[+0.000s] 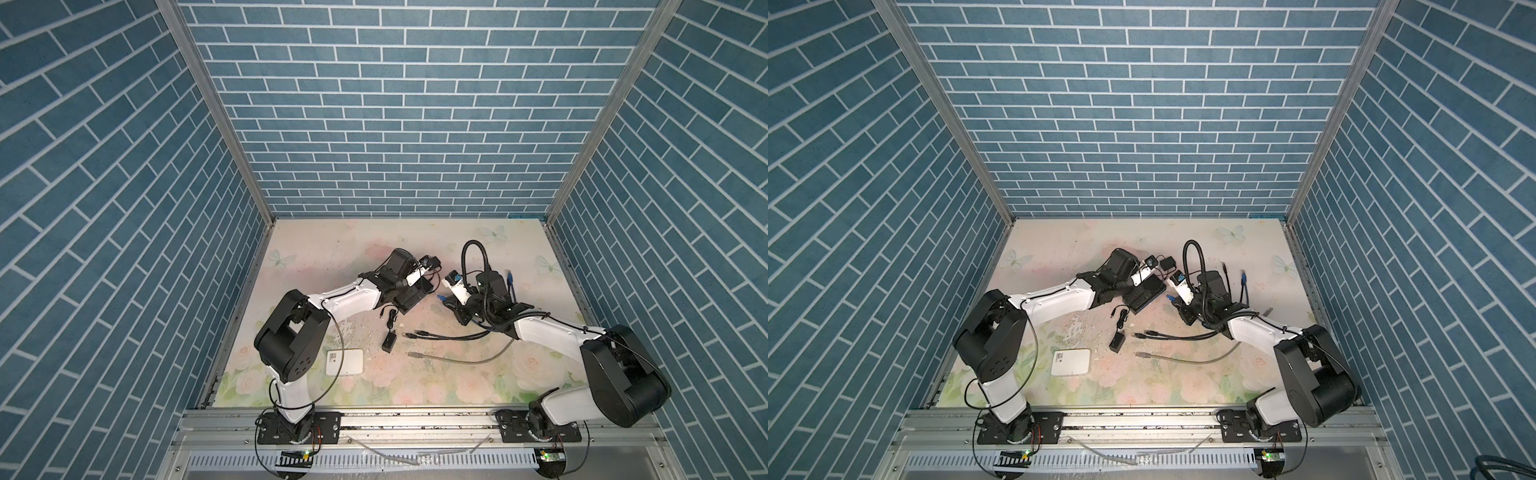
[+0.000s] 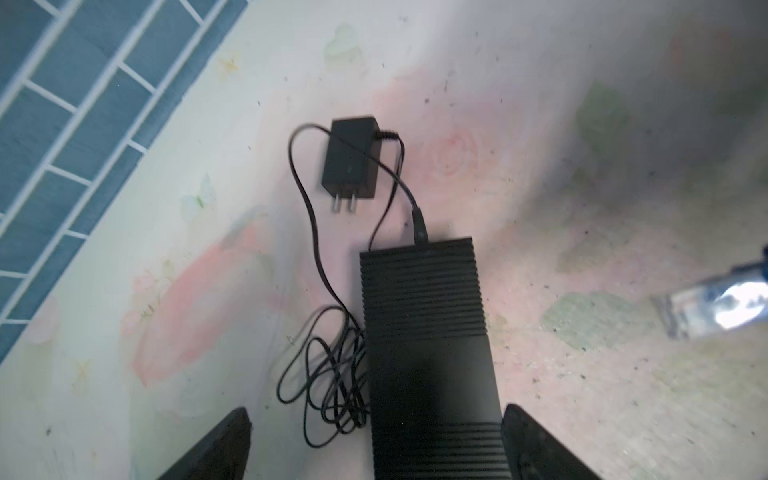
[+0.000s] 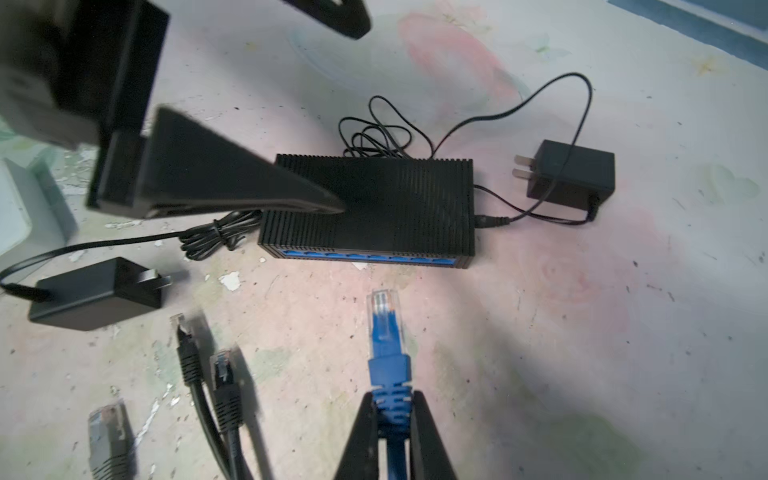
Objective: Insert the plug into the switch port
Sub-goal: 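Carry the blue plug toward the switch's port row with the right gripper, then push the blue plug into a switch port with the right gripper while the left holds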
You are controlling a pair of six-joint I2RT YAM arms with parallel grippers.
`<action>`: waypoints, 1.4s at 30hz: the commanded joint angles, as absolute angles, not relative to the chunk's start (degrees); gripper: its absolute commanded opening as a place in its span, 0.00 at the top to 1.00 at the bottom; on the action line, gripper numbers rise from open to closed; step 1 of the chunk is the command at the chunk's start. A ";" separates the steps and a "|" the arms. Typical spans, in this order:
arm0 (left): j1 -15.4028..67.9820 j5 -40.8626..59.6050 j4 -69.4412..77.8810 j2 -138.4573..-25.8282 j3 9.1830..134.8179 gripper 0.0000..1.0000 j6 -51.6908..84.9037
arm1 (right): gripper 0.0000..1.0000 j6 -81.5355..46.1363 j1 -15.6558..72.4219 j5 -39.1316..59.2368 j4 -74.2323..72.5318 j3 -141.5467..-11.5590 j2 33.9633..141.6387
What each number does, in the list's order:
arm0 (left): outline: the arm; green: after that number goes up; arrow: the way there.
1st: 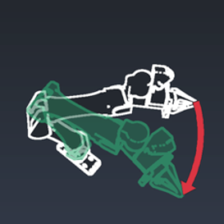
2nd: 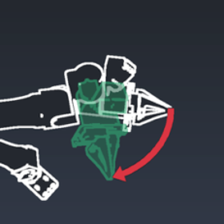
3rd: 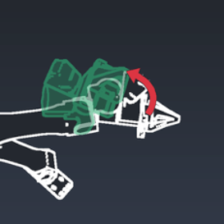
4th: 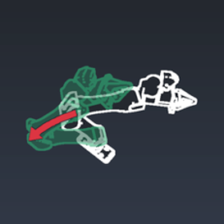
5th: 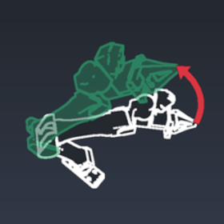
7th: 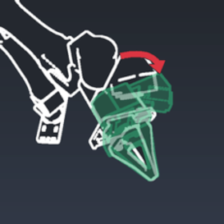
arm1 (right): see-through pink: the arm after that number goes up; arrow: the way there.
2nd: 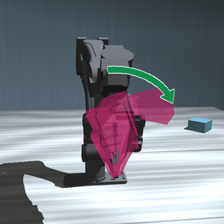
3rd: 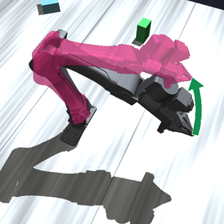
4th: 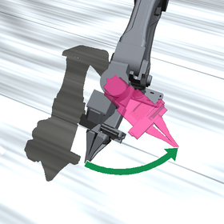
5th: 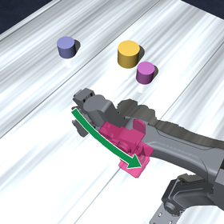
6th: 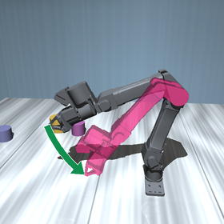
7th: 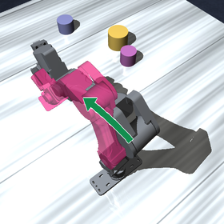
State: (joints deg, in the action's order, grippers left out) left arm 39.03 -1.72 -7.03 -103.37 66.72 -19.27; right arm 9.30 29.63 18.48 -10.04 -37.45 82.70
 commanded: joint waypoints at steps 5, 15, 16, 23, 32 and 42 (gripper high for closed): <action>39.22 -0.46 -8.82 -105.01 65.83 0.05 -18.07 | 1.00 5.45 30.06 14.79 -11.95 -37.25 86.03; 39.20 1.68 -6.51 -107.88 65.83 0.05 -16.25 | 1.00 5.19 31.11 14.15 -11.38 -40.53 91.75; 39.24 1.65 -6.41 -108.01 65.78 0.05 -16.26 | 1.00 5.10 31.19 14.15 -11.53 -40.65 92.01; 39.20 1.52 -6.83 -109.79 66.48 0.07 -16.42 | 1.00 4.82 31.64 14.84 -12.45 -41.81 93.57; 39.11 4.62 -10.22 -112.47 68.99 0.33 -15.38 | 1.00 5.32 32.39 14.33 -12.39 -43.46 95.32; 38.26 8.56 -15.18 -114.26 71.93 0.40 -13.00 | 1.00 5.05 32.71 10.33 -13.93 -43.36 96.07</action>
State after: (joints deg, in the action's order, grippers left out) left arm 38.72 5.74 -10.85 -112.62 71.02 -14.63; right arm 7.22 32.32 12.38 -12.10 -41.85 95.37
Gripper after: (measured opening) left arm 0.698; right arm 0.124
